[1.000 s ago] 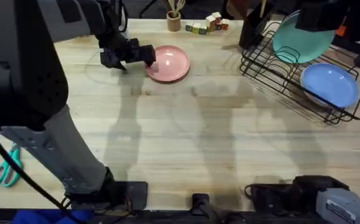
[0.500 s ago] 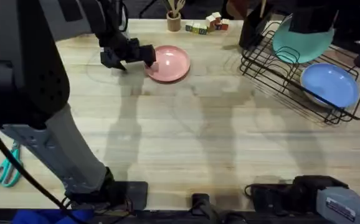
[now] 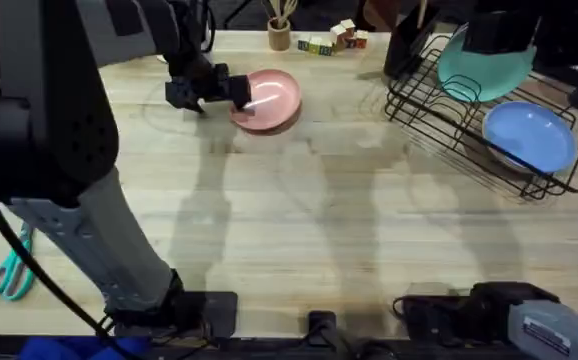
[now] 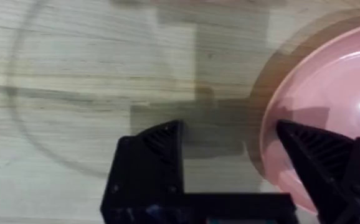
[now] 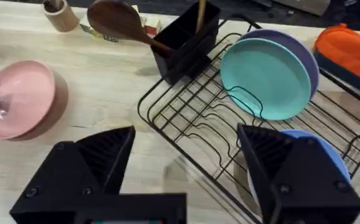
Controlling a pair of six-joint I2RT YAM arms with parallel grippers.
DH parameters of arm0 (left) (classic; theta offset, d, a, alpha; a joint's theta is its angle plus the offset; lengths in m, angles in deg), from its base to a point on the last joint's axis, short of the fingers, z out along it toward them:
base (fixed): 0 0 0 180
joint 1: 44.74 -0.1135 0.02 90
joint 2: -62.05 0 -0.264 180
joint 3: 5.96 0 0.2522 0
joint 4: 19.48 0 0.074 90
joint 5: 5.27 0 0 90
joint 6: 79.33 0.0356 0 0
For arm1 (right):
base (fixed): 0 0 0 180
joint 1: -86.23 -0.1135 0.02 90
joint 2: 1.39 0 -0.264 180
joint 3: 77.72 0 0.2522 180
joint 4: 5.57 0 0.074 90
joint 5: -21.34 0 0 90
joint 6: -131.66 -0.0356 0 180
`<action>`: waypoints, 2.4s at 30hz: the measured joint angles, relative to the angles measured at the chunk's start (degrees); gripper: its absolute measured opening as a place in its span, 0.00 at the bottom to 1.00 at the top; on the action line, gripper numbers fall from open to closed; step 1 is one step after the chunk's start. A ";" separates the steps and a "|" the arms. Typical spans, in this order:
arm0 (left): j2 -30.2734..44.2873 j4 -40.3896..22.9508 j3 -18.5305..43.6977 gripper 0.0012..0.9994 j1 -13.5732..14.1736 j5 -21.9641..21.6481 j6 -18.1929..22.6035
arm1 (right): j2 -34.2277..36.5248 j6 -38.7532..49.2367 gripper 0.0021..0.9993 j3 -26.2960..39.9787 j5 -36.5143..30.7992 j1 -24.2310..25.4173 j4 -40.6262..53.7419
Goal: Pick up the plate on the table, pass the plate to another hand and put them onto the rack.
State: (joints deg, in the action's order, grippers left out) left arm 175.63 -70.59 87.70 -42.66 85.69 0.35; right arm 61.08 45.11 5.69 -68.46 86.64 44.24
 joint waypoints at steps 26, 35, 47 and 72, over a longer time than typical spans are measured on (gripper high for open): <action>1.17 -0.72 1.09 0.04 0.52 14.40 -6.86 | 0.00 0.00 1.00 0.02 0.00 0.00 0.00; 3.42 -9.13 6.89 0.04 1.11 15.93 -7.07 | 0.00 0.00 1.00 0.02 0.00 0.00 0.00; 4.98 -20.71 19.38 0.04 1.38 17.50 -7.05 | 0.00 0.01 1.00 0.02 0.00 0.00 -0.02; 4.98 -36.89 38.52 0.04 2.92 24.83 -6.98 | 0.00 0.00 1.00 0.02 0.13 0.00 -2.62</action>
State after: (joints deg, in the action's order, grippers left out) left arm 180.61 -107.48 126.22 -39.73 110.51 -6.63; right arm 61.08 45.11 5.71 -68.33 86.64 41.62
